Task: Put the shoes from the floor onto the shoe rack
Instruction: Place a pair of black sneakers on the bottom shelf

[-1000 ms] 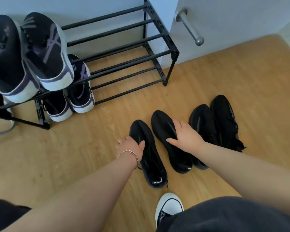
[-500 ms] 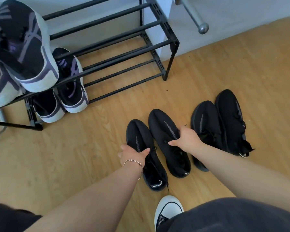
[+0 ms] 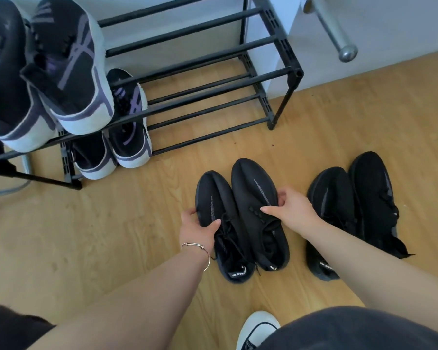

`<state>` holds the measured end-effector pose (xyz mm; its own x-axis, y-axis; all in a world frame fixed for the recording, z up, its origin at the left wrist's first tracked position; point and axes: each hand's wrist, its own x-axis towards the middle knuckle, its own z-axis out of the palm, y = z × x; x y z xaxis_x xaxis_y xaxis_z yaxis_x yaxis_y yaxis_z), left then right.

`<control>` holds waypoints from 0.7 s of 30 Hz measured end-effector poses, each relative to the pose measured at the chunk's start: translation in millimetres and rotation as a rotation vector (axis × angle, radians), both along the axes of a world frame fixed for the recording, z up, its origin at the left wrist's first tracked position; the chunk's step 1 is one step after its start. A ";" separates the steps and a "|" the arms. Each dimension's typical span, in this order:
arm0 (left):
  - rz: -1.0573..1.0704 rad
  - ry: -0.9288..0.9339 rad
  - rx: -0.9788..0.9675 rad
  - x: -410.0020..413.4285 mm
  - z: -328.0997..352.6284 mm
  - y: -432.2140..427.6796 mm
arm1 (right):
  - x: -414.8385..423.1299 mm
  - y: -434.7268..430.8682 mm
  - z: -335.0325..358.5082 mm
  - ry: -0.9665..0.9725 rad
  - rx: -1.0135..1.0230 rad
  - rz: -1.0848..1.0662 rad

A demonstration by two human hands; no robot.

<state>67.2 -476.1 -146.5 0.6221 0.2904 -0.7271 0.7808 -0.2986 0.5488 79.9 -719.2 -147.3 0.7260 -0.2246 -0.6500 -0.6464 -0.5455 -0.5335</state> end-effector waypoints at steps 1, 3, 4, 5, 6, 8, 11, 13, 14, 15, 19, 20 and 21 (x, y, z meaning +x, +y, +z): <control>0.008 -0.015 0.005 6.5 -0.6 2.9 | 7.8 2.1 0.8 -0.013 0.010 0.003; 0.009 -0.043 0.022 23.2 -0.2 8.8 | 27.2 6.5 3.0 -0.045 0.025 0.024; 0.004 -0.055 0.026 33.0 0.6 11.2 | 37.1 8.1 4.3 -0.061 0.030 0.029; 0.003 -0.070 0.028 44.4 1.7 14.0 | 48.6 10.3 6.1 -0.079 0.031 0.036; -0.002 -0.084 0.027 56.3 3.5 17.1 | 59.7 12.0 7.7 -0.093 0.031 0.041; -0.015 -0.121 0.016 82.0 7.5 23.2 | 82.9 13.4 11.6 -0.118 0.029 0.043; -0.011 -0.175 -0.008 115.1 11.4 32.5 | 115.9 14.0 18.0 -0.168 0.026 0.040; -0.004 -0.194 -0.025 131.6 11.5 36.2 | 134.2 17.4 21.4 -0.185 0.008 0.064; -0.005 -0.203 -0.033 138.9 11.0 37.3 | 142.2 19.4 21.2 -0.188 -0.003 0.072; -0.008 -0.209 -0.039 146.0 10.9 37.9 | 149.6 21.4 20.7 -0.189 -0.016 0.077; -0.034 -0.184 0.005 167.9 9.1 38.9 | 167.0 26.8 12.6 -0.189 -0.081 0.095; -0.031 -0.177 0.003 170.4 8.9 37.9 | 168.1 27.3 10.7 -0.188 -0.085 0.090; -0.026 -0.172 -0.003 172.1 9.7 36.7 | 168.6 27.4 8.5 -0.188 -0.080 0.078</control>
<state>239.3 -439.4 -136.8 0.7447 0.2704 -0.6102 0.6674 -0.3157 0.6745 248.5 -691.8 -138.7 0.8498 -0.2085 -0.4841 -0.4939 -0.6358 -0.5932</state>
